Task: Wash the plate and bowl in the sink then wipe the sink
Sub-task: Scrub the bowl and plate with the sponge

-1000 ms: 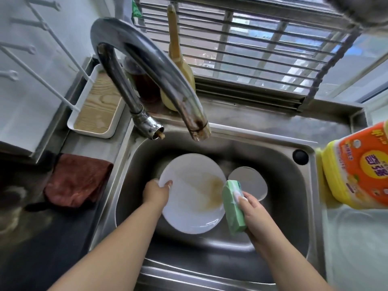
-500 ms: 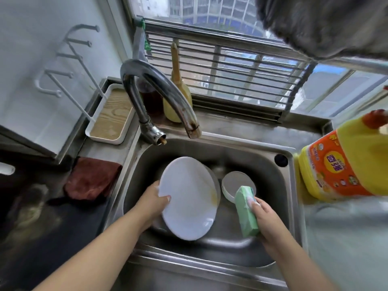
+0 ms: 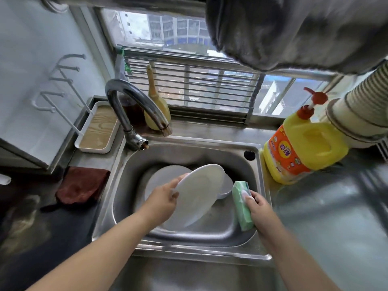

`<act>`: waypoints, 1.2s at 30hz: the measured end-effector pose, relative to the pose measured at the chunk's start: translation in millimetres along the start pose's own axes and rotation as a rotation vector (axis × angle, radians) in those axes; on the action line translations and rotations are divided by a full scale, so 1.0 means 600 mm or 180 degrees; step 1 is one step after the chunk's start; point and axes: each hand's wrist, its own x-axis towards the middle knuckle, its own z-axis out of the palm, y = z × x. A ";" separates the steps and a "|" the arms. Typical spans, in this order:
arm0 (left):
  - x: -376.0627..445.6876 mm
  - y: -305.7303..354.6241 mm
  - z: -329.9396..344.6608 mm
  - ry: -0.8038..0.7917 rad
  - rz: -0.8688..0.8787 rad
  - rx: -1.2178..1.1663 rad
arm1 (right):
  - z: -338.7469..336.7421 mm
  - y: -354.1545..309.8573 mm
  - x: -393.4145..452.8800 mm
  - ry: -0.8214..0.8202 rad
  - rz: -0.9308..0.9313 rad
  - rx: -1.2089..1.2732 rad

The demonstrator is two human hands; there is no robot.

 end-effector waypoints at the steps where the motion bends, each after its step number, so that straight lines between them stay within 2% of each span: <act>1: 0.001 -0.002 0.000 0.0053 -0.0120 -0.0059 | -0.003 -0.001 -0.005 -0.0004 -0.0006 -0.0043; 4: 0.003 -0.019 -0.001 0.0176 -0.0633 -0.0674 | 0.003 -0.006 -0.022 -0.0170 0.0006 -0.0255; 7: -0.011 -0.018 0.003 0.0294 -0.1134 -0.1758 | 0.042 -0.014 -0.040 -0.0527 -0.0189 -0.0775; 11: -0.028 0.001 0.024 0.0378 -0.1598 -0.3130 | 0.139 -0.004 -0.057 -0.0737 -0.1212 -0.1977; 13: -0.032 0.005 0.028 0.0405 -0.1721 -0.3471 | 0.183 0.003 -0.070 -0.0820 -0.1659 -0.2664; 16: -0.034 -0.010 0.022 0.0495 -0.1720 -0.3628 | 0.185 0.014 -0.074 -0.1119 -0.2160 -0.3123; 19: -0.030 -0.027 0.009 0.0546 -0.1538 -0.3546 | 0.136 0.019 -0.029 -0.0835 -0.2811 -0.3739; 20: -0.028 -0.033 0.008 0.0559 -0.1490 -0.3509 | 0.120 0.012 -0.010 -0.0607 -0.2784 -0.3920; 22: -0.025 -0.032 0.010 0.0536 -0.1447 -0.3482 | 0.109 -0.015 0.015 -0.0287 -0.2191 -0.3959; 24: -0.020 -0.017 0.019 0.0331 -0.1425 -0.3474 | 0.135 -0.047 0.028 -0.0133 -0.1438 -0.3428; 26: -0.012 0.003 0.026 0.0100 -0.1384 -0.3483 | 0.184 -0.077 0.013 -0.0037 -0.1608 -0.3070; 29: -0.004 0.005 0.014 0.0157 -0.1345 -0.3869 | 0.212 -0.072 -0.037 -0.0606 -0.2274 -0.3057; 31: -0.008 -0.007 -0.002 0.0321 -0.1208 -0.4013 | 0.171 -0.044 -0.051 -0.1012 -0.2637 -0.3159; 32: -0.012 -0.014 -0.006 0.0392 -0.1118 -0.3912 | 0.144 -0.030 -0.049 -0.1001 -0.2705 -0.3277; 34: -0.022 -0.021 -0.003 0.0439 -0.1044 -0.3594 | 0.092 -0.019 -0.014 -0.0533 -0.2686 -0.3528; 36: -0.028 -0.015 0.008 0.0324 -0.1151 -0.3475 | 0.078 -0.045 0.034 0.0036 -0.2274 -0.3560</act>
